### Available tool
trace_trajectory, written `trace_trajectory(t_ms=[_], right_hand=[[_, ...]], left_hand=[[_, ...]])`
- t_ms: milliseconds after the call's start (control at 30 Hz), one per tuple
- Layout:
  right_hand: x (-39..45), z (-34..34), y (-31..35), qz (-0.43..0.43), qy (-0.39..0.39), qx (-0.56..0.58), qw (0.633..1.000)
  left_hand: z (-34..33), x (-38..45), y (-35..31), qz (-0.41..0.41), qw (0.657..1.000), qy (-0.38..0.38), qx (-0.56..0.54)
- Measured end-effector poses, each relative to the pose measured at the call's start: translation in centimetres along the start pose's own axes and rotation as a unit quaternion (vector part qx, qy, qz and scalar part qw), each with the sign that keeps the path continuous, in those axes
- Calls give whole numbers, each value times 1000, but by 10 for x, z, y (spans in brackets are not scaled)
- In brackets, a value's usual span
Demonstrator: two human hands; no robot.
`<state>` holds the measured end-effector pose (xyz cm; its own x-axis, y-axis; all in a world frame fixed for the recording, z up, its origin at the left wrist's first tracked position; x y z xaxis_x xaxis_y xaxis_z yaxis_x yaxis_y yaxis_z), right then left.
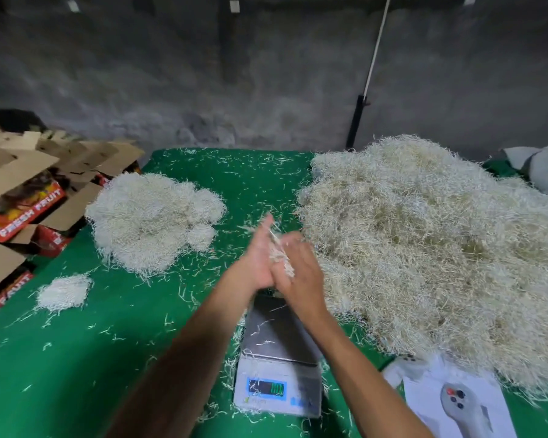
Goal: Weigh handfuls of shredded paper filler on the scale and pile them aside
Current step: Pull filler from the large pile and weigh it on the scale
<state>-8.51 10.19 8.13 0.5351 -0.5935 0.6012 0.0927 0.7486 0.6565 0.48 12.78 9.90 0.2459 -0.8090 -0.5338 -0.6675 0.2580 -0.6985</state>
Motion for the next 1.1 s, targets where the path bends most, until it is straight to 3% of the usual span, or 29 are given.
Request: trace_trajectory(t_ms=[67, 167, 267, 333, 367, 433, 500, 533, 667, 800, 933, 1000, 1100], right_hand=[[-24, 7, -39, -69, 45, -36, 996], [-72, 22, -108, -251, 61, -31, 966], [-105, 25, -146, -411, 36, -2, 911], [-99, 17, -145, -465, 27, 22, 885], [-86, 7, -136, -489, 43, 60, 869], [-42, -24, -98, -532, 122, 243, 802], [16, -45, -45, -502, 169, 433, 729], [45, -46, -22, -479, 169, 463, 726], [101, -38, 8, -421, 118, 383, 814], [65, -25, -33, -395, 142, 232, 878], [5, -2, -100, -366, 178, 31, 913], [-26, 12, -137, -317, 238, -139, 907], [-78, 26, -174, -288, 372, -301, 830]], left_hand=[[8, -1, 29, 37, 994, -34, 93], [41, 6, 44, 5, 984, -103, 144], [75, 6, 58, 32, 985, -128, 107], [95, 8, 71, 57, 990, -122, 35], [105, 11, 78, 62, 990, -124, -6], [119, 18, 89, 67, 985, -137, -85], [126, 26, 94, 55, 976, -149, -151], [127, 29, 94, 50, 974, -149, -162], [121, 34, 83, 24, 975, -132, -179], [111, 40, 70, 7, 982, -110, -154], [103, 53, 79, 20, 988, -104, -116], [100, 60, 89, 30, 990, -96, -102], [97, 72, 107, 50, 991, -82, -96]])
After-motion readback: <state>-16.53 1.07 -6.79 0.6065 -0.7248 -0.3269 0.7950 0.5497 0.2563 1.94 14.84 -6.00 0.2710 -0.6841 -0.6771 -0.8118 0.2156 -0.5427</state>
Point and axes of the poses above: each hand's wrist, its own x-axis towards the middle knuckle, its own z-axis out of the back of the hand, y = z × x, the point moved 5 cm from there along x, towards the middle knuckle, and after that the axes turned 3 degrees about x, right-handed, at the moved point
